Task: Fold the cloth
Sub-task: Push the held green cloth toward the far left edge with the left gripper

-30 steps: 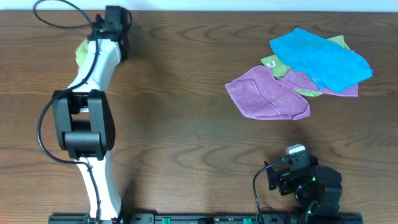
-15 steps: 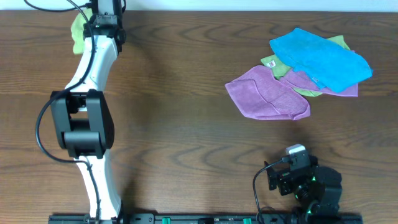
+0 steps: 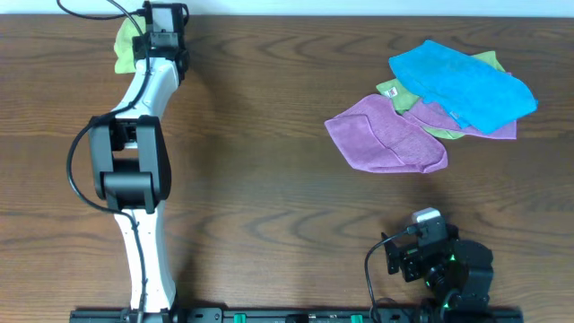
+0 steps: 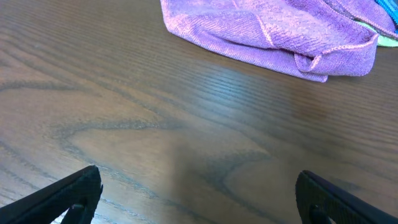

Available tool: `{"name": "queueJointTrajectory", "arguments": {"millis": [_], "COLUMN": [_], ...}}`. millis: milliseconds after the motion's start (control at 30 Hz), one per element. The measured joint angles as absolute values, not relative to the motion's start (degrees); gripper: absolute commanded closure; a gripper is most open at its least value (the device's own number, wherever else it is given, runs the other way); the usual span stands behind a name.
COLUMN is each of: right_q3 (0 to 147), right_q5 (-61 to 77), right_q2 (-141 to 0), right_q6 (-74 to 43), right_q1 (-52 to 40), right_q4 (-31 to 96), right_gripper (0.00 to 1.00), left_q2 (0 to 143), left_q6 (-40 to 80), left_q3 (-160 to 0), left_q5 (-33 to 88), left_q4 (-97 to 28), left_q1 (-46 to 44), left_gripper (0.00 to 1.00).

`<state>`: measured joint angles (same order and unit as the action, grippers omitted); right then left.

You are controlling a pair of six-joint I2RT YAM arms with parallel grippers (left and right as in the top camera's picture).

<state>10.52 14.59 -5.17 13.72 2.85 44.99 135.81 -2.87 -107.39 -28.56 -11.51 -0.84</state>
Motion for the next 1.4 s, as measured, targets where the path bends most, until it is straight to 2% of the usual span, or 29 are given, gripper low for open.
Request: {"name": "queueJointTrajectory", "arguments": {"millis": [500, 733, 767, 800, 833, 900, 967, 1400], "right_q3": [10.52, 10.52, 10.52, 10.52, 10.52, 10.52, 10.52, 10.52], "right_q5": [14.59, 14.59, 14.59, 14.59, 14.61, 14.59, 14.61, 14.59], "right_q2": [-5.17, -5.17, -5.17, -5.17, -5.17, -5.17, -5.17, -5.17], "right_q6": [13.72, 13.69, 13.69, 13.69, 13.69, 13.72, 13.72, 13.69], "right_q1": [2.85, 2.85, 2.85, 2.85, 2.85, 2.85, 2.85, 2.85], "right_q4": [44.99, 44.99, 44.97, 44.97, 44.99, 44.99, 44.97, 44.97], "right_gripper": [0.01, 0.01, 0.01, 0.01, 0.01, 0.01, 0.01, 0.01], "left_q2": [139.63, 139.65, 139.68, 139.74, 139.87, 140.2, 140.49, 140.0], "left_q6": [-2.83, -2.85, -2.85, -3.14, -3.05, -2.85, -3.16, -2.59], "left_q3": [-107.39, -107.39, -107.39, -107.39, -107.39, -107.39, -107.46, -108.2], "left_q5": [-30.39, -27.53, -27.33, -27.2, -27.03, -26.87, -27.2, -27.07], "left_q4": [-12.19, -14.39, -14.72, -15.16, -15.62, -16.91, -17.34, -18.35], "left_q1": [-2.5, -4.4, -4.56, -4.67, -4.73, -4.75, -4.75, -4.58], "left_gripper": [0.94, 0.93, 0.83, 0.61, 0.5, 0.4, 0.05, 0.05]}}
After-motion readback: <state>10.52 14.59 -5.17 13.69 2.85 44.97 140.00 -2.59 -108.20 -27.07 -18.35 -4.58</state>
